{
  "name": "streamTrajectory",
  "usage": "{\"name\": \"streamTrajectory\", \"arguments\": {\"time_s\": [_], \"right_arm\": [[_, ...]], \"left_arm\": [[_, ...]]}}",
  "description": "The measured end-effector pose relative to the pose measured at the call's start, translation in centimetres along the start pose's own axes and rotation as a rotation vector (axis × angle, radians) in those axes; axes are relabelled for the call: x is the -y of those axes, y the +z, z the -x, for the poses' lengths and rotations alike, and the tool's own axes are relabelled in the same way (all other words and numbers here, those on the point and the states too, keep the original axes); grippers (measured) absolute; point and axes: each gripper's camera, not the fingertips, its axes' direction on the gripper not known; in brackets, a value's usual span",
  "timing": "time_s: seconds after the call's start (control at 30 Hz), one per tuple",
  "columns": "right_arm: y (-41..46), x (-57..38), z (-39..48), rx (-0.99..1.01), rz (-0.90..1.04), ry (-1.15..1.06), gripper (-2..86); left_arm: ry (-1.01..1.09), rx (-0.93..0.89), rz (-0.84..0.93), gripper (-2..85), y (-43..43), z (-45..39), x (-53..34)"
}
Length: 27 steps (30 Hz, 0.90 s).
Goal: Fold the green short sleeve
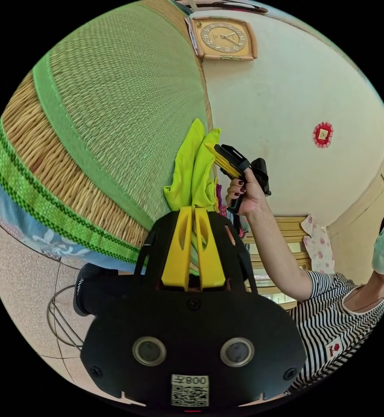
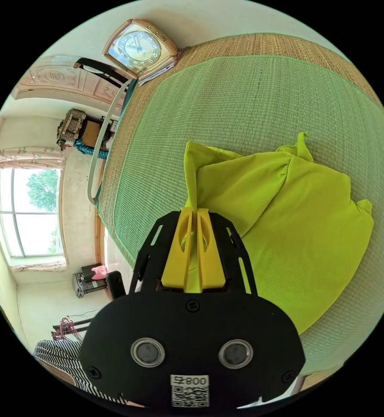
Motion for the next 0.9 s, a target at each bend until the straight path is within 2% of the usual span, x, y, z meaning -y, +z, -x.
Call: {"name": "streamTrajectory", "arguments": {"time_s": [0.27,0.5,0.73,0.9], "right_arm": [[1.4,0.9,1.3,0.038,-0.051,-0.11,4.3],[3.5,0.3,-0.1,-0.113,-0.051,-0.172,1.1],[10.8,1.2,-2.1,-0.256,0.062,-0.168,0.2],[12.6,1.2,-2.4,-0.26,0.034,-0.184,0.1]], "left_arm": [[0.006,-0.014,-0.012,0.7,-3.4,-0.9,0.4],[0.061,0.029,-0.03,0.3,-6.0,-2.9,-0.2],[0.192,0.159,0.0,0.3,-5.1,-5.8,0.7],[0.153,0.335,0.068,0.2,-3.9,-4.7,0.8]]}}
